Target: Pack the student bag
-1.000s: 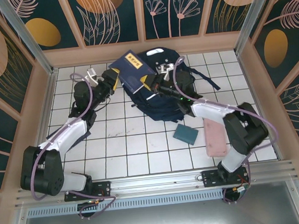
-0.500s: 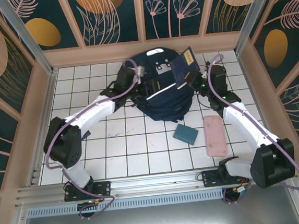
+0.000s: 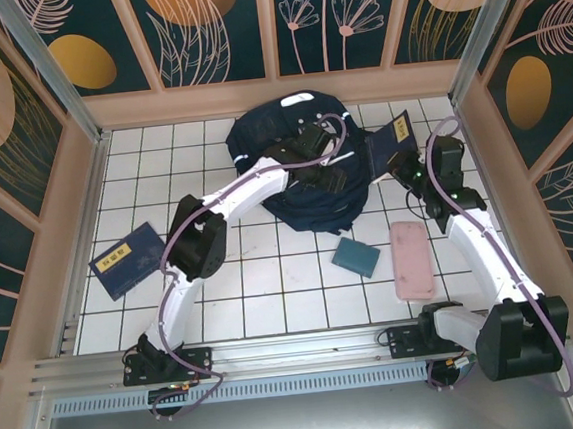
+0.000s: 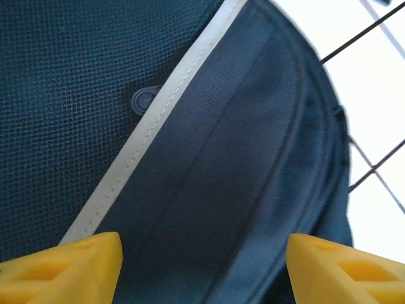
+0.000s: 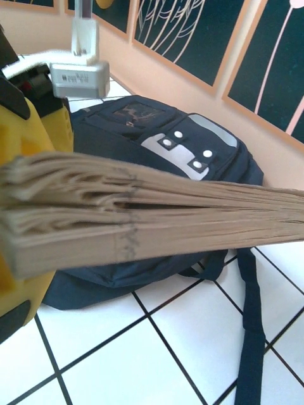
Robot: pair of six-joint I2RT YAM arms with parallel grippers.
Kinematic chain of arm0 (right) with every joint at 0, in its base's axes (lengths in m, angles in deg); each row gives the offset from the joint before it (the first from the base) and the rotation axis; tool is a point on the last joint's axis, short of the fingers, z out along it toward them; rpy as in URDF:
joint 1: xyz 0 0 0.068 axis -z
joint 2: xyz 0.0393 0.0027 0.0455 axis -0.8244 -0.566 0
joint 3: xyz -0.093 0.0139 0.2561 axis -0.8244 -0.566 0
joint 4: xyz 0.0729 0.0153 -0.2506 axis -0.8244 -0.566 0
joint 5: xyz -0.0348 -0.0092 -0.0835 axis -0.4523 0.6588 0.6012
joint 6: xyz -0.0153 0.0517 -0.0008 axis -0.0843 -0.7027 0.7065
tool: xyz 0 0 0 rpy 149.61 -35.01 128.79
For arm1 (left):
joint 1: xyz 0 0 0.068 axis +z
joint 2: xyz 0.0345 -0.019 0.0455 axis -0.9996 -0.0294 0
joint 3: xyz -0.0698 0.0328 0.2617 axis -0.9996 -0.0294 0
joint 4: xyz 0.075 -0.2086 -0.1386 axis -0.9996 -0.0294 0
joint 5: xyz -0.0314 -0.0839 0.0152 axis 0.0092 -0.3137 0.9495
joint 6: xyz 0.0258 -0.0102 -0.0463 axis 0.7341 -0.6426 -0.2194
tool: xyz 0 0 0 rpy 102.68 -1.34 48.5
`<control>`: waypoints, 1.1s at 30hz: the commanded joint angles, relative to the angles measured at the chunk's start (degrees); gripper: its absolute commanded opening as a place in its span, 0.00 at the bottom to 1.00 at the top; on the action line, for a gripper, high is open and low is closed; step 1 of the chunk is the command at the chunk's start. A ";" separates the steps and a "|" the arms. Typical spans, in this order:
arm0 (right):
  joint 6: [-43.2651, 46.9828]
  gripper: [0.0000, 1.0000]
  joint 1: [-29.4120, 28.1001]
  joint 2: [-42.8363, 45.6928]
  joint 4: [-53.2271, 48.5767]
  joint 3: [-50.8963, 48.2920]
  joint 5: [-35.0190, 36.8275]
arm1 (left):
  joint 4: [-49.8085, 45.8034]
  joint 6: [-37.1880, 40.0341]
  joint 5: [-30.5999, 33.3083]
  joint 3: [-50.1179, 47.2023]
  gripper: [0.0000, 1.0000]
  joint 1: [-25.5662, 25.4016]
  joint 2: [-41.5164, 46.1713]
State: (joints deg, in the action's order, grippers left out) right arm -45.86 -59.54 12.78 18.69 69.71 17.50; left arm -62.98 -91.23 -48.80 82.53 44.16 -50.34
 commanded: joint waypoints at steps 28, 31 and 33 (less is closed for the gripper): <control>0.49 0.01 0.80 2.93 -4.51 -0.50 -0.08 | 3.47 6.90 16.45 -1.92 0.04 0.35 4.72; 1.34 0.02 0.78 3.66 -7.21 -0.10 0.24 | 7.85 5.52 19.63 -5.19 0.00 0.31 9.53; 1.68 0.02 0.80 4.22 -8.89 0.09 -0.42 | 10.09 4.25 22.26 -6.55 0.00 0.36 12.11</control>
State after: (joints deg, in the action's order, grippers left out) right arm -45.99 -59.10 14.82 12.22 67.41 16.41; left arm -60.12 -83.58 -34.68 76.81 43.41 -45.25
